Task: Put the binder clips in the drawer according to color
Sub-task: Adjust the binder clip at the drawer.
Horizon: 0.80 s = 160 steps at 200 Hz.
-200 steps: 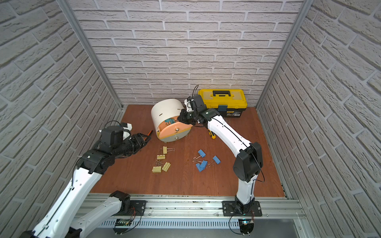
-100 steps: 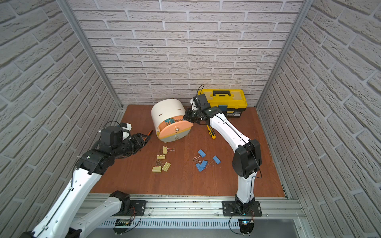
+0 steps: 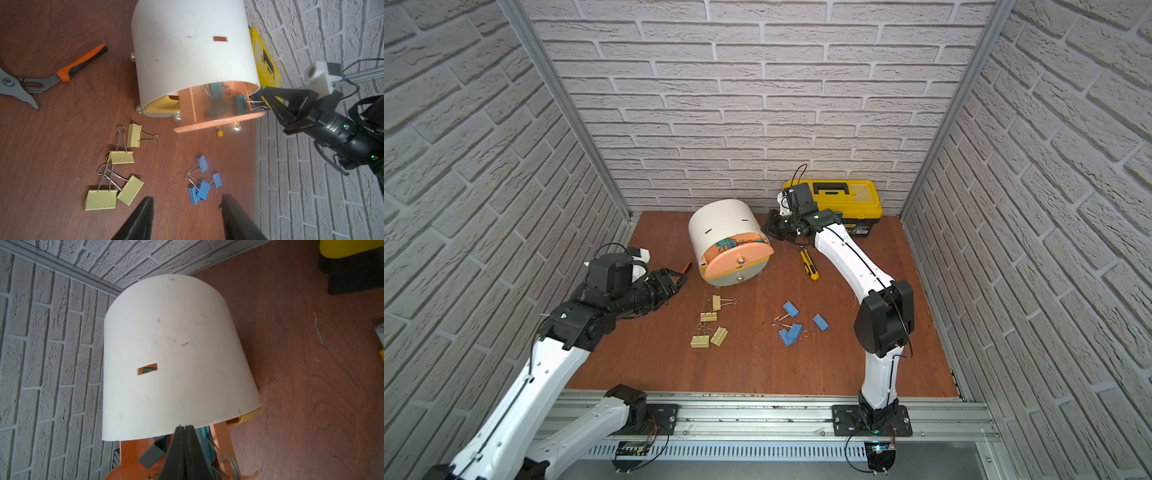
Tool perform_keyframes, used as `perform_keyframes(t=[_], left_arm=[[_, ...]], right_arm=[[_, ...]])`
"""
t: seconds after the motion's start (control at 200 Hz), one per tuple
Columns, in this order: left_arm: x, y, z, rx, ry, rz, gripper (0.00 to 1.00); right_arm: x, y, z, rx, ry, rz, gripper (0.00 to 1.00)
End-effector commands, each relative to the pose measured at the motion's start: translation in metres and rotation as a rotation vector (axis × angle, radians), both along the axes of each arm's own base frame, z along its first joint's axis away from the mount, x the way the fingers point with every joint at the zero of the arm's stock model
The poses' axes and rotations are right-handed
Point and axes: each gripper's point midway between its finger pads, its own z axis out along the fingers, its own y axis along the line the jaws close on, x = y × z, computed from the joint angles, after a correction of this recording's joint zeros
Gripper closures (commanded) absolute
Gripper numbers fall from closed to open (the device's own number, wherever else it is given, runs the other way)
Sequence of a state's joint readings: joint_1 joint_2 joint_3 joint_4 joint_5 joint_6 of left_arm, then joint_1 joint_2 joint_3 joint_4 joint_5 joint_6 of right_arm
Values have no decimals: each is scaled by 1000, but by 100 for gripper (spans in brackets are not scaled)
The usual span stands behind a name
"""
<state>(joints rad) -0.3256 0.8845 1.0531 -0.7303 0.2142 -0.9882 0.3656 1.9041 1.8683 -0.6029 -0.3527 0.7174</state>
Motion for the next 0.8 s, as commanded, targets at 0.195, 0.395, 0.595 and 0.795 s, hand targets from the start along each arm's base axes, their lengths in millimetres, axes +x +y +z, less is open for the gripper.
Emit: perform_keyframes(t=[0.195,0.395,0.595,0.795], left_arm=[[3,1,8,-1,-35,4,43],[4,0,9,-1,-36,-1,43],[5,0,10,-3,-38,-2,43],[4,0,11,-1,-36,-4,43]], right_arm=[[-6,-22,17,-21,-55,-22,96],[-13,-32,9,-51,-39,-26,95],[-16,-32,-1,-50,-21,-26,95],[-10,-25,-7,-44,-2,-7,96]])
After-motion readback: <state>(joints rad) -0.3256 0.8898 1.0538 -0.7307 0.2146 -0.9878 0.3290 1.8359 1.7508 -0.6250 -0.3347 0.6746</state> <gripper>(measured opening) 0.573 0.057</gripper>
